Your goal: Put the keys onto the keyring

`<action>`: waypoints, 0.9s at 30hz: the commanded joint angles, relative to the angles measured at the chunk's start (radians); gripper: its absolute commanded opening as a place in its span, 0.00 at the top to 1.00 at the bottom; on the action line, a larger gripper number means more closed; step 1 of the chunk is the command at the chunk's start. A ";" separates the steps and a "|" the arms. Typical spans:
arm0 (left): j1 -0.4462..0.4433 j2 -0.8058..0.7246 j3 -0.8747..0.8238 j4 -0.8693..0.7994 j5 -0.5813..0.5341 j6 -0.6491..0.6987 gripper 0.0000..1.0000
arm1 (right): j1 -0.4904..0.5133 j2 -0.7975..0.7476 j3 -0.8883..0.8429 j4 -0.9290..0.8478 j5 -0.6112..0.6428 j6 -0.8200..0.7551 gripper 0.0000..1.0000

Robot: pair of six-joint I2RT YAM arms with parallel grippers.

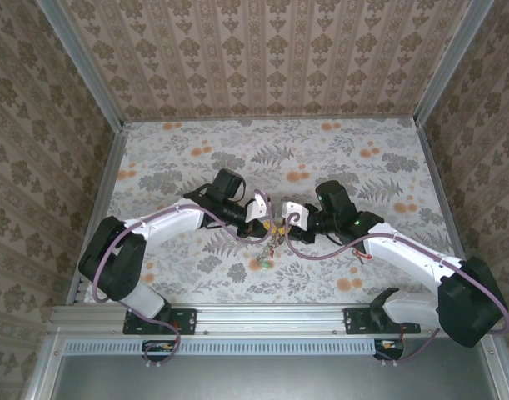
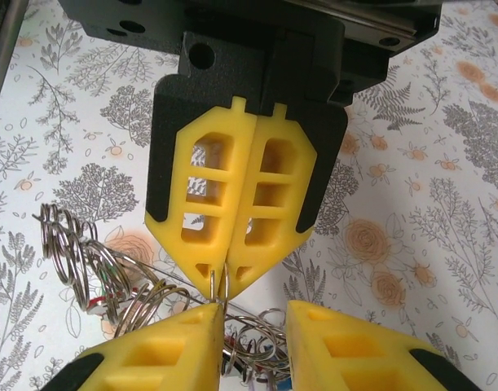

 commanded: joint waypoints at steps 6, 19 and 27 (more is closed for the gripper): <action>-0.006 0.014 0.040 -0.024 0.028 -0.005 1.00 | -0.001 -0.028 -0.020 -0.009 -0.044 0.051 0.70; -0.004 0.017 0.046 -0.030 0.033 0.000 1.00 | 0.000 -0.003 -0.029 0.032 -0.044 0.090 0.75; -0.005 0.015 0.050 -0.028 0.038 0.004 1.00 | 0.002 0.036 -0.018 0.072 -0.045 0.095 0.81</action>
